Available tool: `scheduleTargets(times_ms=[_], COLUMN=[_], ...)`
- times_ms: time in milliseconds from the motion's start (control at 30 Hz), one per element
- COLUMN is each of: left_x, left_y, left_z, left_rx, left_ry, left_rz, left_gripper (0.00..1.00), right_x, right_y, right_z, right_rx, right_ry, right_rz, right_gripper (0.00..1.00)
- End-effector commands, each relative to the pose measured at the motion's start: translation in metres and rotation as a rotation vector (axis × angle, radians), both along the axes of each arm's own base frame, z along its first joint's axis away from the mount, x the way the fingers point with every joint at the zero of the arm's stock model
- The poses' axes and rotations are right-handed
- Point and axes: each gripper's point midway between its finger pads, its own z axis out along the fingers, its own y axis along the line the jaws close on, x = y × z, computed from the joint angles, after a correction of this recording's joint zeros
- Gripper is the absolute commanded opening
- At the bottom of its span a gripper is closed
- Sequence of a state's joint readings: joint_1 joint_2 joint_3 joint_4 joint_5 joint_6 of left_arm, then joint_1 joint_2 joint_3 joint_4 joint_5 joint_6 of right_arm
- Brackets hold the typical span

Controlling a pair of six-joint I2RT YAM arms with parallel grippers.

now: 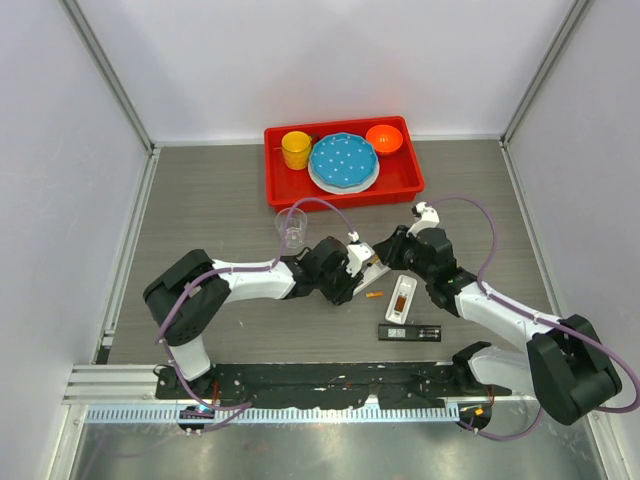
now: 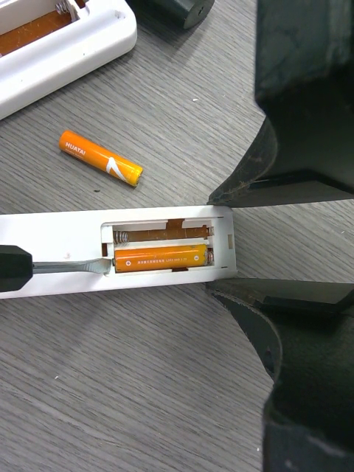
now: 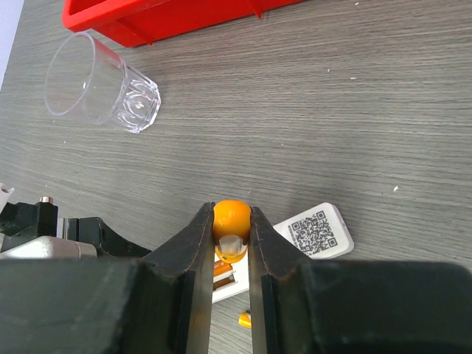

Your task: Unload the batteries from the remote control

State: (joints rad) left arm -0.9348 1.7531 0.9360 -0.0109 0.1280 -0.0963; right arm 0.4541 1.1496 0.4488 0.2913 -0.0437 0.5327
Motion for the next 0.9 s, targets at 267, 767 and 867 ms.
scheduleTargets(times_ms=[267,767,867], left_x=[0.012,0.014,0.015], left_y=[-0.005,-0.004,-0.004], left_z=[0.012,0.010,0.010], left_rx=[-0.028,-0.024,-0.024], left_ry=[-0.030,-0.030,-0.031], left_rz=[0.025,0.030,0.030], left_gripper=[0.06,0.05,0.04], right_x=[-0.013,-0.027,-0.027], right_y=[0.018,0.044,0.045], right_z=[-0.012,0.007,0.013], right_rx=[0.068,0.284,0.304], right_ry=[0.058,0.132,0.124], right_rz=[0.093,0.161,0.161], right_gripper=[0.01,0.01,0.01])
